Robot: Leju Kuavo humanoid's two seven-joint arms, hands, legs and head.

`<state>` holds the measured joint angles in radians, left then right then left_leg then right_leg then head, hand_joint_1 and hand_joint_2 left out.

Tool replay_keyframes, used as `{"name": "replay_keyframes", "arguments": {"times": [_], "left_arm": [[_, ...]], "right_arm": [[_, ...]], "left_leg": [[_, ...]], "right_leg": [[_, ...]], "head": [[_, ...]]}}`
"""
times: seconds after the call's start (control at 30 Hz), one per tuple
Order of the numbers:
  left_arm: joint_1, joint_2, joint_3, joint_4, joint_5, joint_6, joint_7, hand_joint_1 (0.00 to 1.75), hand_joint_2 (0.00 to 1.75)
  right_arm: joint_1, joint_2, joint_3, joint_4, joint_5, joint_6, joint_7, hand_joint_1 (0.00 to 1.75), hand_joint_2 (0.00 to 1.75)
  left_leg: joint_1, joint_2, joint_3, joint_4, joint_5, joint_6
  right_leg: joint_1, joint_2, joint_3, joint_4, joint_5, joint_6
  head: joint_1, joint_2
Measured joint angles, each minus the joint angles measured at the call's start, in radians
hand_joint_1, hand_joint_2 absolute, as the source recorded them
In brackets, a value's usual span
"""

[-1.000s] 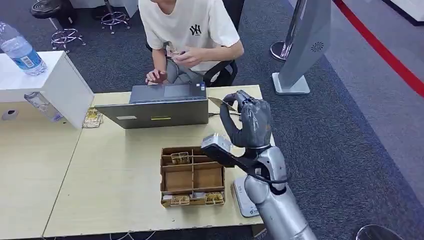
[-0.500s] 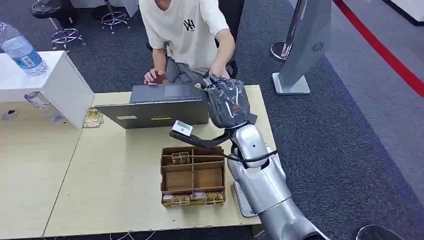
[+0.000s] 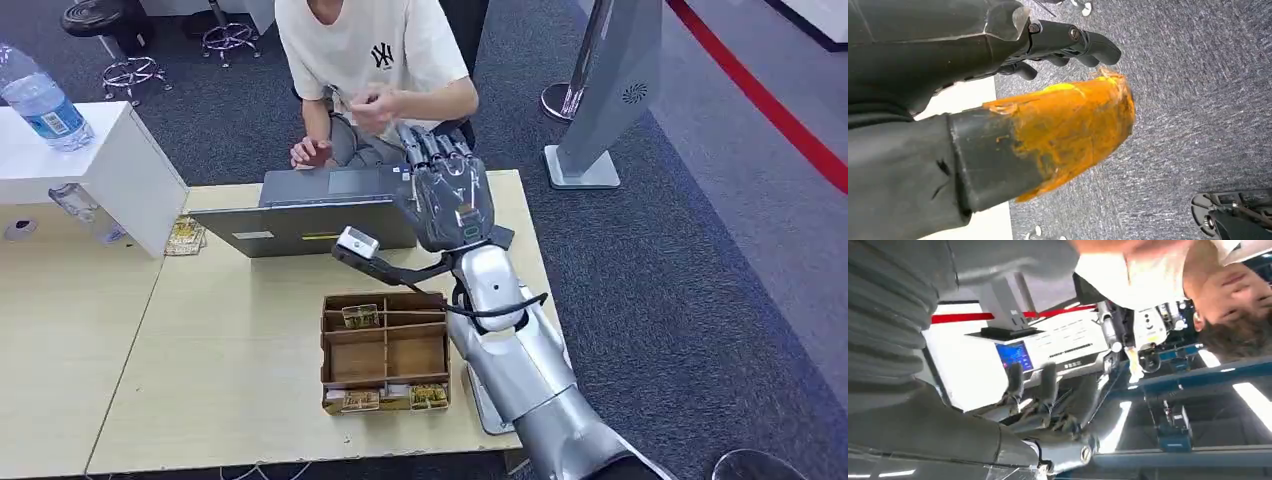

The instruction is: Pass the card to the sensor for recognition and then transmit it.

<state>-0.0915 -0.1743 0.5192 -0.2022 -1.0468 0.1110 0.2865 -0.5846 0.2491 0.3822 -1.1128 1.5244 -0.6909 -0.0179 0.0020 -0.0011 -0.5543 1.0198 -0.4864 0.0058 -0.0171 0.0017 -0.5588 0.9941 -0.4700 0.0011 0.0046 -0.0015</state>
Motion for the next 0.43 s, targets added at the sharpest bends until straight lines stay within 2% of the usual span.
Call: {"name": "replay_keyframes", "arguments": {"times": [0.07,0.13,0.17,0.2,0.23,0.33,0.43], "left_arm": [[0.000,0.000,0.000,0.000,0.000,0.001,-0.002,0.00,0.00],[0.003,0.000,0.003,0.000,0.005,0.008,-0.007,0.00,0.00],[0.005,-0.001,0.006,0.000,0.010,0.015,-0.013,0.00,0.00],[0.006,-0.002,0.008,0.000,0.014,0.018,-0.016,0.00,0.00],[0.007,-0.003,0.013,0.000,0.020,0.021,-0.021,0.00,0.00],[0.016,-0.003,0.034,0.000,0.034,0.034,-0.030,0.00,0.00],[0.017,-0.003,0.055,0.000,0.037,0.039,-0.036,0.00,0.00]], "right_arm": [[0.008,-0.001,0.001,0.000,-0.030,0.000,-0.028,0.00,0.00],[0.046,0.005,-0.002,-0.006,-0.173,0.002,-0.140,0.00,0.00],[0.070,0.013,-0.002,-0.007,-0.258,0.018,-0.223,0.00,0.00],[0.092,0.019,0.002,-0.011,-0.458,0.042,-0.266,0.00,0.00],[0.114,0.021,0.013,-0.025,-0.583,0.088,-0.289,0.00,0.00],[0.197,0.018,0.064,-0.118,-1.001,0.396,-0.329,0.00,0.00],[0.271,-0.005,0.120,-0.197,-1.290,0.658,-0.353,0.00,0.00]], "left_leg": [[0.000,0.000,0.000,0.000,0.000,0.000],[0.000,0.000,0.000,0.000,0.000,0.000],[0.000,0.000,0.000,0.000,0.000,0.000],[0.000,0.000,0.000,0.000,0.000,0.000],[0.000,0.000,0.000,0.000,0.000,0.000],[0.000,0.001,-0.001,0.000,-0.001,0.000],[0.000,0.000,-0.001,0.000,-0.001,-0.001]], "right_leg": [[0.000,0.000,0.000,0.000,0.000,0.000],[0.000,0.000,0.000,0.000,0.000,0.000],[0.000,0.000,0.000,0.000,0.000,0.000],[0.000,0.000,0.000,0.000,0.000,0.000],[0.000,0.000,0.000,0.000,0.000,0.000],[0.000,0.002,-0.002,0.000,-0.001,0.000],[0.000,0.000,-0.002,-0.001,-0.001,0.000]], "head": [[0.000,0.000],[0.000,0.000],[0.000,0.000],[0.000,0.000],[0.000,0.000],[0.000,0.000],[0.000,0.000]]}}
